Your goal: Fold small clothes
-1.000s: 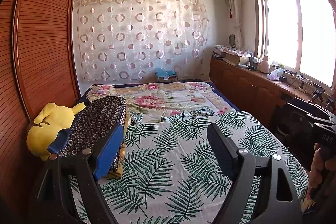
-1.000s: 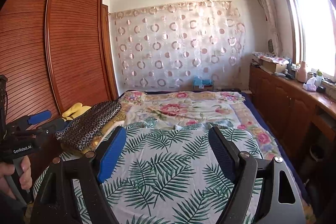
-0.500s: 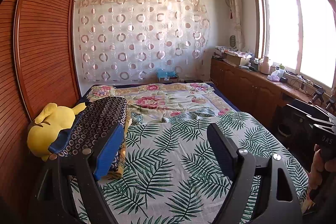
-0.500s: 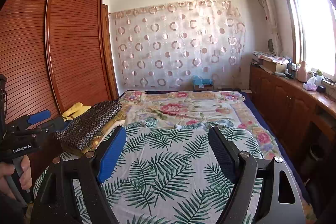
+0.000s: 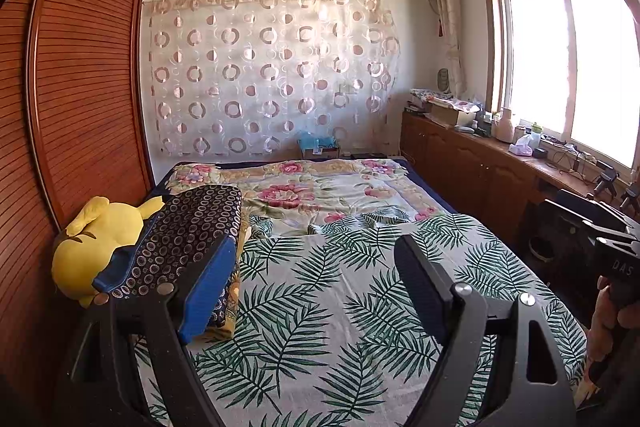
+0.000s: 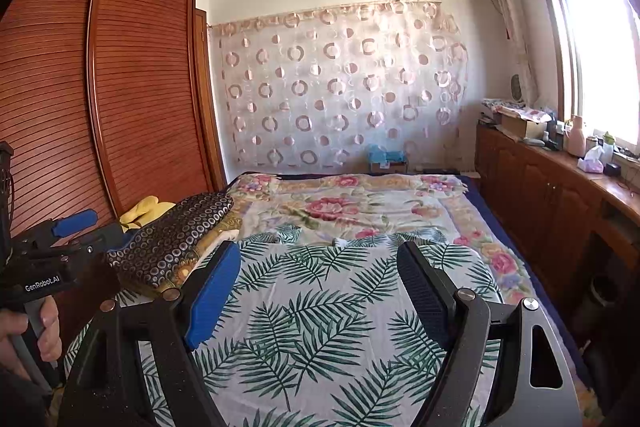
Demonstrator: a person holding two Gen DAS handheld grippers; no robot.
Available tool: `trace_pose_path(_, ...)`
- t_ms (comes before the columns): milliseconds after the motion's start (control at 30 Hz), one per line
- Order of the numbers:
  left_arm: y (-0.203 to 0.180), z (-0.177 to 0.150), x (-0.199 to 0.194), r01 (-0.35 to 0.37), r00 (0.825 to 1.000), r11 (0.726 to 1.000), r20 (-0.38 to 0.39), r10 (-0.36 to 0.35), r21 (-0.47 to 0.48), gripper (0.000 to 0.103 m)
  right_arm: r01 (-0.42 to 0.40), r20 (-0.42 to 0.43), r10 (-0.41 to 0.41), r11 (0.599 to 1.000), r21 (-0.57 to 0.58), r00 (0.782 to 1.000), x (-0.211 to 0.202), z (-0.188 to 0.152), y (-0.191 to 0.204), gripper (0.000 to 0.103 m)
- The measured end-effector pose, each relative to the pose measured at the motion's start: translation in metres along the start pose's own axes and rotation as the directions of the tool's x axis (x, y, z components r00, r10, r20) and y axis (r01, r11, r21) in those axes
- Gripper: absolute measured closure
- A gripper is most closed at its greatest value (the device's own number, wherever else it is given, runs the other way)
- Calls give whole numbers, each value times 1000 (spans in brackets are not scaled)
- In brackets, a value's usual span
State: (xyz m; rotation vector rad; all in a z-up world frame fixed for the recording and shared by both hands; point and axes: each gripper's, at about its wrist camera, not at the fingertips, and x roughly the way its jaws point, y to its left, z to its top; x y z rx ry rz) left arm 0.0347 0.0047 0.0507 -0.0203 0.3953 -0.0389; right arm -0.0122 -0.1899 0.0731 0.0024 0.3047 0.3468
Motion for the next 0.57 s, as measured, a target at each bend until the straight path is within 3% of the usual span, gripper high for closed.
trace_pose_path(567, 0, -1, 0, -1, 1000, 1000, 0, 1, 0, 21, -5, -1, 5, 1000, 0, 1000, 1, 0, -2, 21)
